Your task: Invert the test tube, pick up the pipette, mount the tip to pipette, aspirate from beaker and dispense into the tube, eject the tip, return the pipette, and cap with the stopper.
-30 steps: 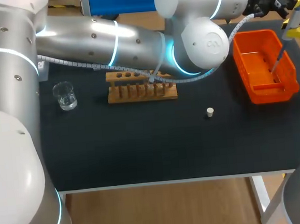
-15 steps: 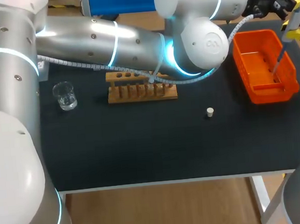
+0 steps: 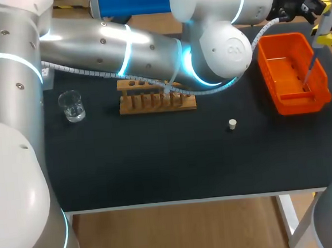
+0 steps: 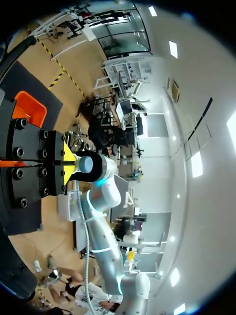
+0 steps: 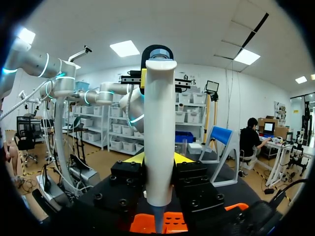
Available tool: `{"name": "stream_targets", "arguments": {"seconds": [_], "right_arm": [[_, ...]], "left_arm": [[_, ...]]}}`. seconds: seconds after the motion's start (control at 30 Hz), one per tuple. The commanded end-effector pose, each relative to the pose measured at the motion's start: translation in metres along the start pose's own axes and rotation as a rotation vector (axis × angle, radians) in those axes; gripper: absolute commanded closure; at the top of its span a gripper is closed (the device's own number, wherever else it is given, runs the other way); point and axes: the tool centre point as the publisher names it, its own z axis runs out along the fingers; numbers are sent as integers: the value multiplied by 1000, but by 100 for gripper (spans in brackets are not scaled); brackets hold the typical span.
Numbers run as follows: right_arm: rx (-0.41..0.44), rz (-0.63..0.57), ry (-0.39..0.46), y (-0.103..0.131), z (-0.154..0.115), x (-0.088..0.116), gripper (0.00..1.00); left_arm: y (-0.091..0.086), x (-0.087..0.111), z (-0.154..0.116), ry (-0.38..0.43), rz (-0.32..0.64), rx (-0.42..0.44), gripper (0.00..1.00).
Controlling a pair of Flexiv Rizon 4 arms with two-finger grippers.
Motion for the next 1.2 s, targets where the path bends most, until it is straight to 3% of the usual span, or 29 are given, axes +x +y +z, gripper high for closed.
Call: {"name": "stream_targets", "arguments": {"seconds": [0.03,0.43,0.67,0.7,0.73,0.93,1.2], "right_arm": [[1,-1,5,10,1,-1,100],[1,-1,5,10,1,-1,100],[1,-1,5,10,1,-1,100],[1,-1,5,10,1,-1,100],[1,-1,5,10,1,-1,100],[1,-1,5,10,1,-1,100],[1,-1,5,10,1,-1,100]], "left_arm": [[15,-2,7,10,-2,259,100],[18,-3,7,8,-12,257,100],[-7,-8,-6,-2,22,259,100],[-12,-9,-9,-1,26,257,62],[-17,-10,-12,3,35,256,0],[-44,-21,-33,88,103,243,0],[-66,-27,-64,321,115,201,0]]}}
